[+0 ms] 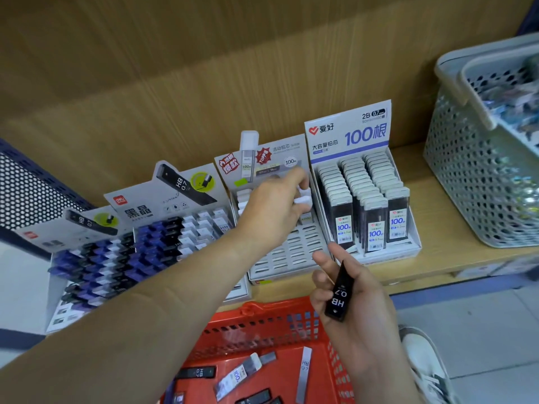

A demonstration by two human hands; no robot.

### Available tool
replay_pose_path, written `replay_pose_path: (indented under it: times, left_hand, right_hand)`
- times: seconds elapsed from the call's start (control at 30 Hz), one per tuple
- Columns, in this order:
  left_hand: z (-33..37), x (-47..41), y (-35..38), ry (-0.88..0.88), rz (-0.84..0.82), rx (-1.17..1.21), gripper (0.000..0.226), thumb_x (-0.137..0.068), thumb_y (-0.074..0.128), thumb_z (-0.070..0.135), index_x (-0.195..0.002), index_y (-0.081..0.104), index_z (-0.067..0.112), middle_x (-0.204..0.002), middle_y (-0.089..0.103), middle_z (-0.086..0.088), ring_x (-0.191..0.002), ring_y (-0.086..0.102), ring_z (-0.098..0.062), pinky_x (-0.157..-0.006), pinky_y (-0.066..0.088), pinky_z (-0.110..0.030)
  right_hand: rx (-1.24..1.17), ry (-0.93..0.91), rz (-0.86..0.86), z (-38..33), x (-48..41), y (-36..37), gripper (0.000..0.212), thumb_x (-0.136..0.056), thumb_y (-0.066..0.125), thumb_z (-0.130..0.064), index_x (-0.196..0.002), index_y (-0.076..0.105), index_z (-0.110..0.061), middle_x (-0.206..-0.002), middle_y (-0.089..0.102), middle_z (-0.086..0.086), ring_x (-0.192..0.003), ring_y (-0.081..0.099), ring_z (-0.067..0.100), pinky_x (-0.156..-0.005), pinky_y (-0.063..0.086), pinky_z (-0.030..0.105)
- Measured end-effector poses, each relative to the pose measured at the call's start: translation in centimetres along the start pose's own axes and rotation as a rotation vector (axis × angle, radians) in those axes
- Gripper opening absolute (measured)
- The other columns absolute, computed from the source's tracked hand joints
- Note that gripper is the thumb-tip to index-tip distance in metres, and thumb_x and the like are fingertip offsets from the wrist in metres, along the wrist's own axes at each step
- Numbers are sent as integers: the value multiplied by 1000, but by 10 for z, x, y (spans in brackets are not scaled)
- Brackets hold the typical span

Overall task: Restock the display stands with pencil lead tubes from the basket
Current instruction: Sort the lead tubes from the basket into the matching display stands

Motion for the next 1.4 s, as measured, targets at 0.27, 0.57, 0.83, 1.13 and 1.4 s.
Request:
replay_pose_path:
  times: [0.27, 0.57, 0.83, 1.13, 1.4]
  left_hand:
    - [-7, -6, 2, 122, 152, -112, 12, -74, 78, 15, -70, 68, 9, -76, 67, -4, -80, 50, -26, -70, 25, -20]
    - [21, 67, -16, -343, -41, 496, 8, -90, 64, 31, -92, 70, 27, -75, 67, 11, -70, 60, -1, -69, 47, -21]
    - [-7, 160, -52, -604, 159, 855, 19, -86, 64, 0, -91, 70, 17, -77, 71, -10, -65, 66, -23, -64, 55, -24]
    - [-97, 235, -119, -745, 361, 494, 22, -83, 71, 5, -84, 68, 27, -74, 72, 3, -75, 69, -16, -72, 53, -19]
    - [-153, 248, -160, -709, 353, 84, 15, -87, 67, 10, -95, 69, 22, -81, 66, 10, -73, 59, 1, -67, 39, -4]
  right_hand:
    - [62, -75, 76, -5, -2, -6, 26, -94, 54, -16, -107, 76, -11, -68, 49, -4, -54, 45, 7, -48, 38, 19]
    - [52, -190, -72, -3, 2, 9, 21, -85, 60, -10, -100, 74, -5, -77, 65, 1, -56, 44, 6, -49, 43, 14]
    - [477, -27, -362, 31, 13, 27, 18, -69, 72, -9, -87, 75, -5, -74, 65, 14, -62, 63, 17, -59, 55, 22]
    - [1611, -331, -481, 102, 15, 57, 18, -96, 59, -15, -108, 73, -18, -103, 72, -8, -96, 65, 6, -90, 48, 20]
    - [2088, -525, -832, 177, 33, 89, 48, -99, 46, -14, -147, 44, -21, -153, 42, -6, -138, 39, 15, -114, 29, 26]
Point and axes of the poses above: each hand's wrist, its own x-axis away from the middle knuckle, its own y-axis out of the palm, z = x × y, the point moved 3 cm from there along -x, towards the middle knuckle
